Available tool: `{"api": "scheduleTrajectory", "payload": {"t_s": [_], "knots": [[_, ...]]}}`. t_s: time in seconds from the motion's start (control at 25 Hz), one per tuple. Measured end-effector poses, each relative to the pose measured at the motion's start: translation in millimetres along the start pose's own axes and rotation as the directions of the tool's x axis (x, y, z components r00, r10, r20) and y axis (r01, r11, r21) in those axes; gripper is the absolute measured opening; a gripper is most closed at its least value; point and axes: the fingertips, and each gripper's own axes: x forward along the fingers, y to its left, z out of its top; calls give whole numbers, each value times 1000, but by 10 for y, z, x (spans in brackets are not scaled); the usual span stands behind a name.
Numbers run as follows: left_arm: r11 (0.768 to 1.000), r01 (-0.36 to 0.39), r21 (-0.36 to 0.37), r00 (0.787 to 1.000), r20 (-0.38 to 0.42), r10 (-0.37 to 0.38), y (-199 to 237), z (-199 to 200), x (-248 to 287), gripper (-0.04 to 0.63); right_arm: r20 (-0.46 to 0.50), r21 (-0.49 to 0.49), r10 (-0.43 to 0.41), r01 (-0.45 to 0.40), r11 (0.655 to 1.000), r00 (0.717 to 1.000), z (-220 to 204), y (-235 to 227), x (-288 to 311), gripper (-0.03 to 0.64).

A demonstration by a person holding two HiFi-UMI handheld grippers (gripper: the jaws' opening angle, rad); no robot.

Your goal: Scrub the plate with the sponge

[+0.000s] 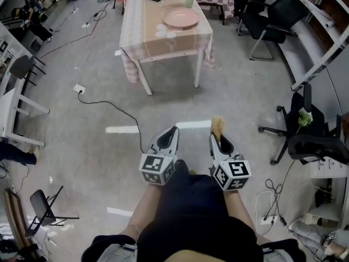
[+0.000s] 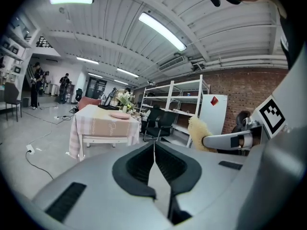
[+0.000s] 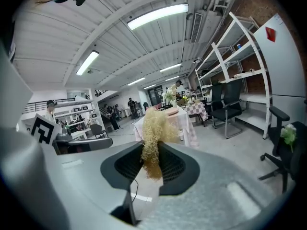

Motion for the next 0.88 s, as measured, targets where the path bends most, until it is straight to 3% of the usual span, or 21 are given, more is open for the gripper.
{"api": "scheduleTrajectory", "payload": {"t_s": [0.44, 0.88], "knots": [[999, -28, -15, 1000, -3, 28, 149, -7, 130, 17, -19, 13, 18, -18, 1000, 1000, 9, -104, 163, 81], [1000, -2, 7, 1000, 17, 2, 369, 324, 743, 17, -20, 24, 33, -33, 999, 999, 246, -251, 739, 81]]}}
